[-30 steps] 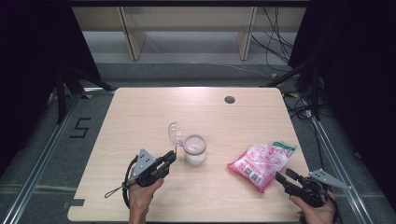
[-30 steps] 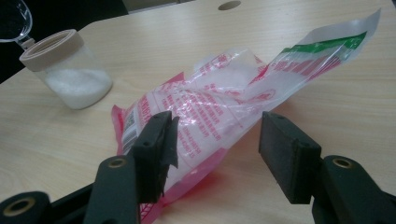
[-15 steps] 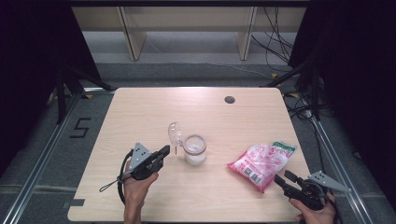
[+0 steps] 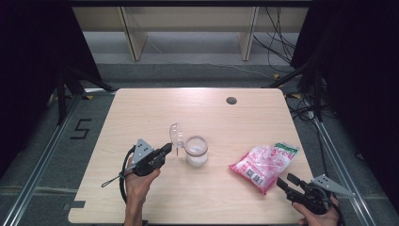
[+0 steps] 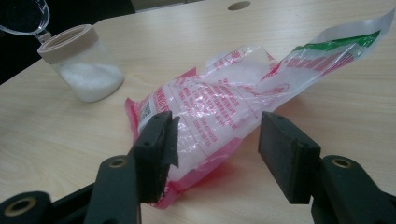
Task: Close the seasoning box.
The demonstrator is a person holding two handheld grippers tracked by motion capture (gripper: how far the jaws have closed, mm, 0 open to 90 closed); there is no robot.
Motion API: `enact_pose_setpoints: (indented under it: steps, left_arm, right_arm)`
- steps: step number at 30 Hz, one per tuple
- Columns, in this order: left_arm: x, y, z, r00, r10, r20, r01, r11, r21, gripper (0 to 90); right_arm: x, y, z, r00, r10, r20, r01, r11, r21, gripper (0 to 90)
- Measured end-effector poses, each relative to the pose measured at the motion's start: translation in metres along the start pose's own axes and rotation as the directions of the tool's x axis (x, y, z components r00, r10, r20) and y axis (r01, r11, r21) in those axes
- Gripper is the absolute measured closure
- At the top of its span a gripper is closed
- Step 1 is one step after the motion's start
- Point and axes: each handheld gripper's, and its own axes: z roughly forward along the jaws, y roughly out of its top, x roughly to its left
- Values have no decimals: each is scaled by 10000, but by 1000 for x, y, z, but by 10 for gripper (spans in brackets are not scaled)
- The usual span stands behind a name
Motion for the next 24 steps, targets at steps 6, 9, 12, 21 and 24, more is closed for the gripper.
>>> enact_pose_setpoints:
  steps: [6, 9, 12, 21, 24]
  left_arm:
    - [3, 7, 1, 9997, 169, -159, -169, 9999, -4, 893]
    - [4, 11, 2, 9994, 306, -183, -305, 9995, 41, 893]
    - [3, 15, 3, 9992, 351, -179, -352, 9994, -1, 892]
    - [2, 17, 5, 9989, 443, -165, -443, 9990, 21, 892]
    - [2, 17, 5, 9990, 426, -153, -426, 9991, -11, 892]
  right_arm:
    - [-1, 0, -1, 9986, -501, 158, 499, 9987, 138, 460]
    - [0, 0, -1, 9991, -414, 111, 412, 9991, 139, 461]
    - [0, 0, -1, 9993, -376, 87, 375, 9993, 95, 461]
    - [0, 0, -1, 9984, -527, 220, 525, 9986, 105, 461]
    - [4, -1, -1, 9999, -25, 162, 21, 9997, 246, 461]
